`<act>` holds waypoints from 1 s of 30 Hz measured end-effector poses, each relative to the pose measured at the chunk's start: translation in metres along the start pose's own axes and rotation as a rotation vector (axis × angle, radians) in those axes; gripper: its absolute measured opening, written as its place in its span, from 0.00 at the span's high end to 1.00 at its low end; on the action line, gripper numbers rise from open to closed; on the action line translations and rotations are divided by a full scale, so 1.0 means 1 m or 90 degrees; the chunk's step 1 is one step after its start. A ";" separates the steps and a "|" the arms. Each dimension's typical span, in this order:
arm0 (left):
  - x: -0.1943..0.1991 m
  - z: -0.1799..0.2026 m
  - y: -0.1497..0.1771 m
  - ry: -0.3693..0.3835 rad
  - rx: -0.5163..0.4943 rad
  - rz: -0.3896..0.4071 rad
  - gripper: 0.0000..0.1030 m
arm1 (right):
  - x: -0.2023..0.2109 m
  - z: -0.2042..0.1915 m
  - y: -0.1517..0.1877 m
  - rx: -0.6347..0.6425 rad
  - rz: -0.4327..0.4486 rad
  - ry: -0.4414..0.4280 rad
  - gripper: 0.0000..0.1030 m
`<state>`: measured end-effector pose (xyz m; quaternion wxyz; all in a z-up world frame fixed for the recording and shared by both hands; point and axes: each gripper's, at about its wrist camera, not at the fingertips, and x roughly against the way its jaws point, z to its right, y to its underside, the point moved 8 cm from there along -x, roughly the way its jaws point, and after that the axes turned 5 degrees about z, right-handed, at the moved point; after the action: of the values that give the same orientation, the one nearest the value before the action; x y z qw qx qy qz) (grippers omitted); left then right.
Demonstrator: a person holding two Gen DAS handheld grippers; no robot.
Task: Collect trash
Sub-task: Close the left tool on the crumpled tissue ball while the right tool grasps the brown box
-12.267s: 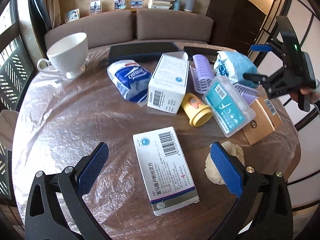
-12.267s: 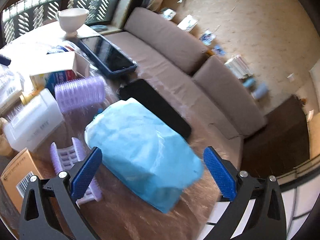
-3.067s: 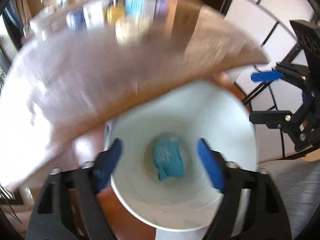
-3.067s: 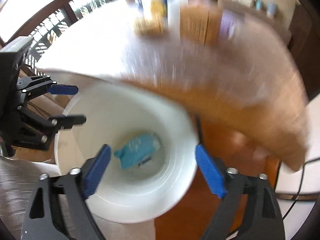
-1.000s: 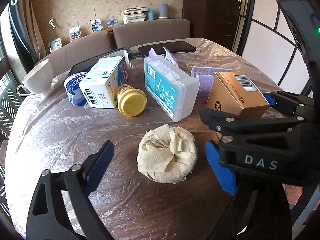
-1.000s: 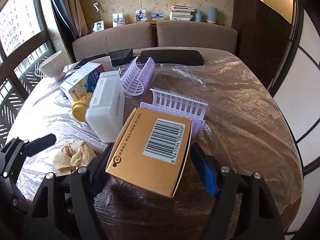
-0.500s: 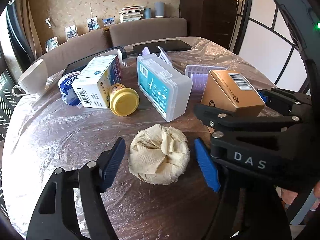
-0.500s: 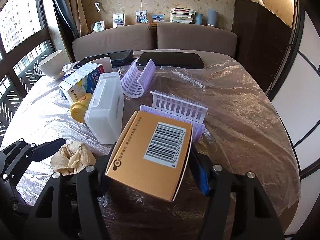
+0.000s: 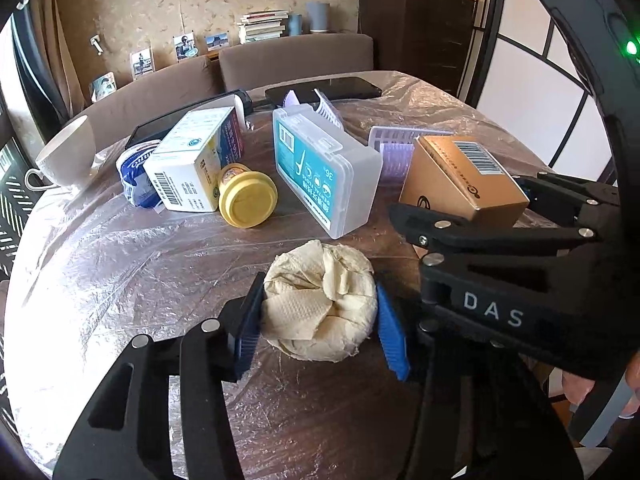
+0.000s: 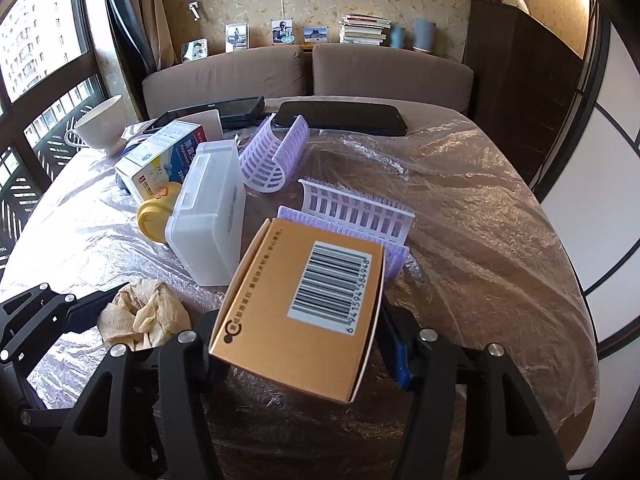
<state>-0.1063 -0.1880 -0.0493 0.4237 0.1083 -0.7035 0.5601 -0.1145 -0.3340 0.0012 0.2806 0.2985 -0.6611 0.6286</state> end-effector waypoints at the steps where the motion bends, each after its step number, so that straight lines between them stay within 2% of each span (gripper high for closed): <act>1: 0.001 0.000 0.000 -0.001 0.001 0.001 0.49 | 0.000 0.001 0.000 -0.003 -0.002 -0.004 0.53; 30: 0.018 -0.024 0.005 -0.022 0.055 -0.009 0.49 | 0.021 -0.009 0.002 0.019 -0.007 -0.037 0.53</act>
<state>-0.1085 -0.1594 -0.0396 0.4101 0.1410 -0.6854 0.5850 -0.1301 -0.3258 0.0155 0.2605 0.3241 -0.6580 0.6277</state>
